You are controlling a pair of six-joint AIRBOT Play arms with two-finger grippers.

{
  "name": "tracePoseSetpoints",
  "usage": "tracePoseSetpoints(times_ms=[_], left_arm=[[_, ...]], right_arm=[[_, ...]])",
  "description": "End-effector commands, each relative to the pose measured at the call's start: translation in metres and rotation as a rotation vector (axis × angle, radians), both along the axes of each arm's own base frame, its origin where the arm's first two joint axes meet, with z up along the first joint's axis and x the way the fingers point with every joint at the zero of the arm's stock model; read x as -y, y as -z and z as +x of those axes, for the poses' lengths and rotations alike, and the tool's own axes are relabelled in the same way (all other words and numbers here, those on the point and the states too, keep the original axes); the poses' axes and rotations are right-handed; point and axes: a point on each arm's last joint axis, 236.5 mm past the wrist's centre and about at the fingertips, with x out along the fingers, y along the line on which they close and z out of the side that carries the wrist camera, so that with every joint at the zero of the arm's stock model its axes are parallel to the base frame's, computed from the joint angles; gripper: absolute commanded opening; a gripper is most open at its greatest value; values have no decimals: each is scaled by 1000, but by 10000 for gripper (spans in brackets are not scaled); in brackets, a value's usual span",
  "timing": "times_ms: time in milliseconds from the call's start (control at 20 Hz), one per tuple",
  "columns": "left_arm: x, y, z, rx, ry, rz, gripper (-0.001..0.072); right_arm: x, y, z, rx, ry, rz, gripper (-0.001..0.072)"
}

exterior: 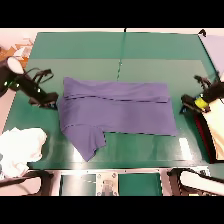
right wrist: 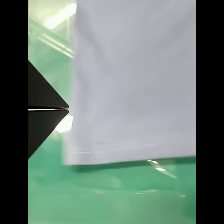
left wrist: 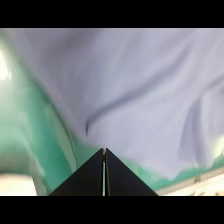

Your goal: Fold the shirts.

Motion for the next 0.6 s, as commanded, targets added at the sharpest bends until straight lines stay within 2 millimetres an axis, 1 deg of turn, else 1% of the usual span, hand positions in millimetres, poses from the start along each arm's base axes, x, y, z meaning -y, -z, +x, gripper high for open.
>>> tracePoseSetpoints(times_ms=[0,50,100,150,200,250,350,400,450,550], left_arm=[[-5,11,-64,4,-81,49,22],[-5,18,-78,11,-135,54,34],[-1,25,-90,16,-182,44,342],[5,33,-99,19,-225,22,720],[11,42,-104,23,-264,-4,646],[20,52,-110,19,-297,-42,648],[46,70,-118,-17,-381,-155,648],[55,78,-122,-26,-408,-200,648],[61,87,-127,-39,-439,-225,648],[66,103,-140,-69,-490,-244,648]], right_arm=[[-10,21,-73,22,234,-22,13],[-13,29,-89,33,283,-30,16],[-16,38,-102,46,319,-37,70],[-19,45,-110,56,340,-42,234],[-21,54,-113,78,351,-45,383],[-23,61,-111,108,368,-42,403],[-33,72,-101,146,415,6,401],[-37,77,-95,170,445,30,401],[-40,81,-88,196,478,51,401],[-39,87,-74,252,540,71,402]])
